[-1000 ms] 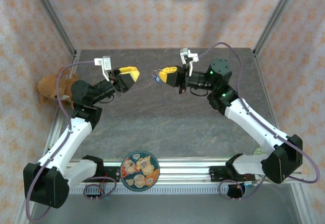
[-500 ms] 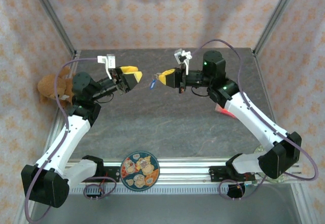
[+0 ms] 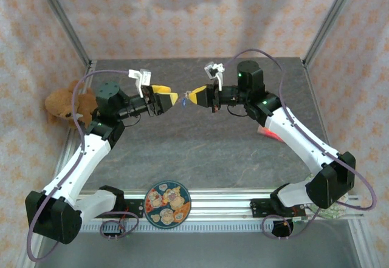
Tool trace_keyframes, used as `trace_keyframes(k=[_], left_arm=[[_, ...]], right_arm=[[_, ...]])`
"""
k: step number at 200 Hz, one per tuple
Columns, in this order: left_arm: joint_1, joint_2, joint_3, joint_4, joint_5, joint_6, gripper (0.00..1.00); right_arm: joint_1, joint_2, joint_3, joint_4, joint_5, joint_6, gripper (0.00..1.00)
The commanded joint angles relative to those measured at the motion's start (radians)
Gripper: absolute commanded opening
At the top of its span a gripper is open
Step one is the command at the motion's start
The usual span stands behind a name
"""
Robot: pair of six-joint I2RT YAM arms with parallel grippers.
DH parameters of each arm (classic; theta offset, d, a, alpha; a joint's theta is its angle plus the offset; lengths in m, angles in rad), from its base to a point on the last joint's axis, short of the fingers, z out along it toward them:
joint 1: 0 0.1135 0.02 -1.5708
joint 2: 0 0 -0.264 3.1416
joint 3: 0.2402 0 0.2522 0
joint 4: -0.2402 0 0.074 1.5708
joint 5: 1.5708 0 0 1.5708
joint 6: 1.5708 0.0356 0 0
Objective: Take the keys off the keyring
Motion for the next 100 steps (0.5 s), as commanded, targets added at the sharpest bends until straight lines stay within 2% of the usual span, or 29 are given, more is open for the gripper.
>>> trace_keyframes(k=[1,63,100], left_arm=[[-0.024,0.010,0.051,-0.024,0.053,0.043,0.71],[-0.043,0.030,0.065,0.004,0.095,0.027,0.72],[-0.052,0.050,0.079,0.024,0.125,0.009,0.63]], right_arm=[[-0.008,0.008,0.043,0.004,-0.056,-0.015,0.00],[-0.007,0.026,0.063,-0.011,-0.086,-0.018,0.00],[-0.006,0.029,0.066,-0.011,-0.093,-0.019,0.00]])
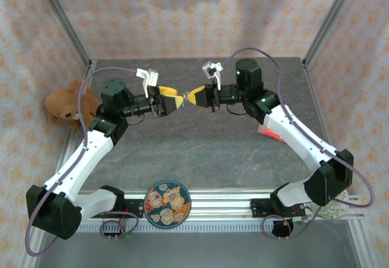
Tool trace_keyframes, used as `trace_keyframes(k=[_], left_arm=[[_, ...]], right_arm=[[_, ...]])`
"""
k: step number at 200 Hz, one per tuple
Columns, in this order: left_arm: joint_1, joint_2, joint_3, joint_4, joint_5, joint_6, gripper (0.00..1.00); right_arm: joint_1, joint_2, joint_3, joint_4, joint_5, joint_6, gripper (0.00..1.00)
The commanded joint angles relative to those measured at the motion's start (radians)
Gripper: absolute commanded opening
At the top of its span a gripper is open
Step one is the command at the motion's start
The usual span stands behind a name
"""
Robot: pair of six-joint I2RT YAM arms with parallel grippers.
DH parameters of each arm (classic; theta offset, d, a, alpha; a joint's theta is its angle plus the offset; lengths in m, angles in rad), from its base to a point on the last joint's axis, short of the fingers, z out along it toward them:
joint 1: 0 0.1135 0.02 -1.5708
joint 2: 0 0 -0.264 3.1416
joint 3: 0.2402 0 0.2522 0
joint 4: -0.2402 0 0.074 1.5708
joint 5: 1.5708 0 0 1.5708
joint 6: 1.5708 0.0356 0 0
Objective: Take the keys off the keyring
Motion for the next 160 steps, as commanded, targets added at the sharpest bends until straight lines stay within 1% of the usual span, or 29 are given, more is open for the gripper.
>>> trace_keyframes(k=[1,9,18,33,59,66,77,89,100,114,120,131,142,151,160], left_arm=[[-0.014,0.012,0.036,0.047,0.050,-0.009,0.63],[-0.014,0.014,0.038,0.055,0.055,-0.015,0.60],[-0.016,0.015,0.039,0.059,0.058,-0.019,0.59],[-0.018,0.020,0.040,0.077,0.069,-0.032,0.51],[-0.018,0.017,0.040,0.087,0.066,-0.039,0.50],[-0.018,0.015,0.042,0.087,0.067,-0.039,0.48],[-0.019,0.017,0.044,0.087,0.071,-0.039,0.43],[-0.019,0.017,0.044,0.085,0.078,-0.041,0.33],[-0.019,0.015,0.044,0.084,0.079,-0.041,0.29],[-0.019,0.011,0.041,0.084,0.077,-0.038,0.18],[-0.019,0.008,0.040,0.082,0.074,-0.038,0.16],[-0.019,0.004,0.039,0.083,0.071,-0.036,0.09],[-0.019,0.000,0.035,0.087,0.067,-0.041,0.06],[-0.019,-0.002,0.032,0.097,0.063,-0.047,0.02],[-0.019,-0.007,0.026,0.119,0.053,-0.064,0.00]], right_arm=[[-0.006,0.005,0.035,0.005,-0.034,-0.015,0.00],[-0.007,0.007,0.037,0.006,-0.036,-0.014,0.00],[-0.006,0.008,0.039,0.004,-0.036,-0.014,0.00],[-0.006,0.010,0.042,0.004,-0.038,-0.016,0.00],[-0.006,0.016,0.046,0.000,-0.043,-0.015,0.00],[-0.006,0.016,0.046,-0.002,-0.043,-0.018,0.00],[-0.006,0.016,0.046,-0.001,-0.041,-0.019,0.00],[-0.005,0.015,0.047,0.000,-0.038,-0.018,0.00],[-0.006,0.013,0.048,0.003,-0.035,-0.018,0.00],[-0.006,0.013,0.050,0.004,-0.030,-0.018,0.00],[-0.006,0.012,0.049,0.005,-0.027,-0.018,0.00],[-0.005,0.009,0.047,0.009,-0.022,-0.015,0.00],[-0.006,0.004,0.040,0.018,-0.012,-0.015,0.00],[-0.006,-0.003,0.028,0.034,-0.002,-0.012,0.00],[-0.006,-0.013,0.013,0.053,0.007,-0.007,0.00]])
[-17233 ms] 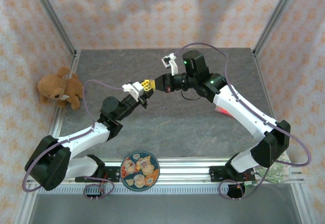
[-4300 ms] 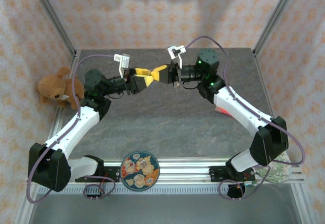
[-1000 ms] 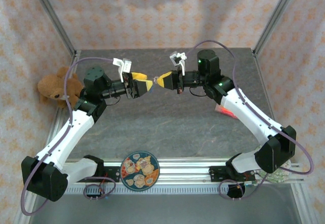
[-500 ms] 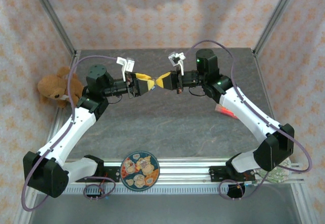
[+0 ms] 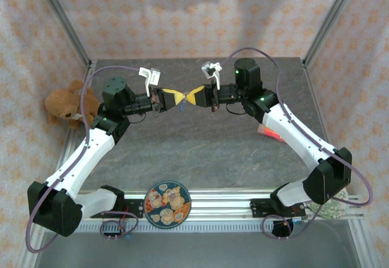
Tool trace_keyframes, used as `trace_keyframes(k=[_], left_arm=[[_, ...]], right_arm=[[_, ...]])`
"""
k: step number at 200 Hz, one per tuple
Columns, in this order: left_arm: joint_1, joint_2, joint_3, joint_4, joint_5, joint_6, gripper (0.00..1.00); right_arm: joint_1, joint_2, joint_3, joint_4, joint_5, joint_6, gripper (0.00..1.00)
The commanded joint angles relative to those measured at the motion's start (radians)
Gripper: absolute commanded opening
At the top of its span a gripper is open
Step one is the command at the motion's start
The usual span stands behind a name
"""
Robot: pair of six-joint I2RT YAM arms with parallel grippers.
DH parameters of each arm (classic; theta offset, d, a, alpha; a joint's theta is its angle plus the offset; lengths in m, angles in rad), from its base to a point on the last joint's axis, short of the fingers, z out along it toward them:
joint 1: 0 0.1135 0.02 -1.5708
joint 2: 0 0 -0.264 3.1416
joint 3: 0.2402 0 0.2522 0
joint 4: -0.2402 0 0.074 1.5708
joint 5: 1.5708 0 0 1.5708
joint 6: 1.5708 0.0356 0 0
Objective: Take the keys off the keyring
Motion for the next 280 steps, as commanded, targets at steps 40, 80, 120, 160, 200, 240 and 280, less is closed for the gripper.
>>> trace_keyframes(k=[40,80,120,160,200,240,280], left_arm=[[0.011,-0.053,-0.053,0.245,-0.071,-0.144,0.00],[0.033,-0.049,-0.116,0.400,-0.131,-0.261,0.00],[0.034,-0.080,-0.119,0.301,-0.164,-0.190,0.30],[0.035,-0.145,-0.110,0.031,-0.308,-0.009,0.57],[0.034,-0.150,-0.109,-0.100,-0.380,0.075,0.59],[0.035,-0.127,-0.086,-0.156,-0.358,0.092,0.58],[0.033,-0.115,-0.077,-0.161,-0.347,0.091,0.57]], right_arm=[[-0.004,-0.094,-0.110,0.218,0.086,0.040,0.00],[0.015,-0.144,-0.211,0.365,0.148,0.083,0.00],[0.018,-0.141,-0.179,0.275,0.210,0.065,0.00],[0.018,-0.116,-0.115,0.052,0.328,0.015,0.00],[0.018,-0.064,-0.087,-0.071,0.388,-0.048,0.00],[0.018,-0.072,-0.122,-0.015,0.477,-0.037,0.00],[0.009,-0.072,-0.117,0.032,0.522,0.033,0.00]])
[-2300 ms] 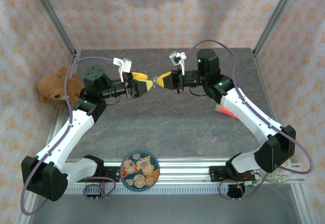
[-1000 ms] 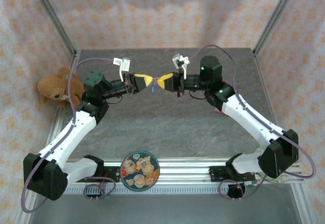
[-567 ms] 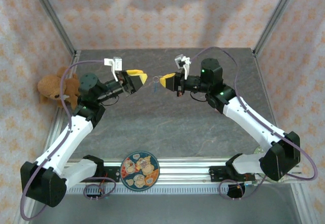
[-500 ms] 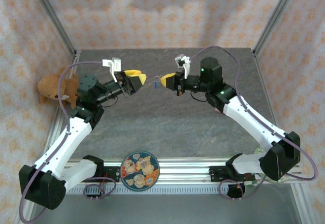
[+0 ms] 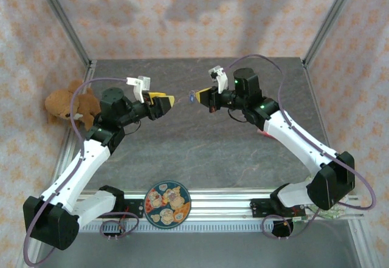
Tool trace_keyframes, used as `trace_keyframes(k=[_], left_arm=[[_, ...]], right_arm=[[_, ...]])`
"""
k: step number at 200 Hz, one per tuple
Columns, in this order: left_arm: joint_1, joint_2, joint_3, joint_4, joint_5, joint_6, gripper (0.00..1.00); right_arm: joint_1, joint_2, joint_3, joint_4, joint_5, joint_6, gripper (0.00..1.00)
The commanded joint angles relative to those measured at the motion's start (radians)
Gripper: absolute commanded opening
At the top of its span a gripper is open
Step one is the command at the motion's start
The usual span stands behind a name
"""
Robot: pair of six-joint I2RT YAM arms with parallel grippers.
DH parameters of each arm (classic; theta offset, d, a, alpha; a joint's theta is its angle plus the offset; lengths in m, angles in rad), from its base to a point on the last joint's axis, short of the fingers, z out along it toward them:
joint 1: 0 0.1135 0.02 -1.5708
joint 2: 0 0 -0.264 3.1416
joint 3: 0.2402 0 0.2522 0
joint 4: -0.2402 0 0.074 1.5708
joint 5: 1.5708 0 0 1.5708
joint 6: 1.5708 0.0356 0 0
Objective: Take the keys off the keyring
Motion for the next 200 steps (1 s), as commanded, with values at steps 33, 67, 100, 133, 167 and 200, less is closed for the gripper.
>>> trace_keyframes(k=[33,67,100,133,167,200], left_arm=[[0.005,0.016,0.060,-0.036,0.049,0.039,0.58],[0.004,0.061,0.102,-0.027,0.158,0.011,0.60],[0.005,0.078,0.135,-0.054,0.206,0.017,0.66],[0.005,0.101,0.166,-0.094,0.259,0.036,0.66],[0.005,0.129,0.185,-0.110,0.303,0.032,0.66],[-0.004,0.143,0.188,-0.114,0.325,0.027,0.66]], right_arm=[[-0.019,0.080,0.148,-0.123,-0.113,0.000,0.00],[-0.020,0.163,0.234,-0.212,-0.212,-0.018,0.00],[-0.019,0.190,0.250,-0.228,-0.284,-0.024,0.00],[-0.019,0.183,0.258,-0.263,-0.342,-0.057,0.00],[-0.018,0.178,0.269,-0.280,-0.393,-0.069,0.00],[-0.014,0.176,0.279,-0.286,-0.410,-0.075,0.00]])
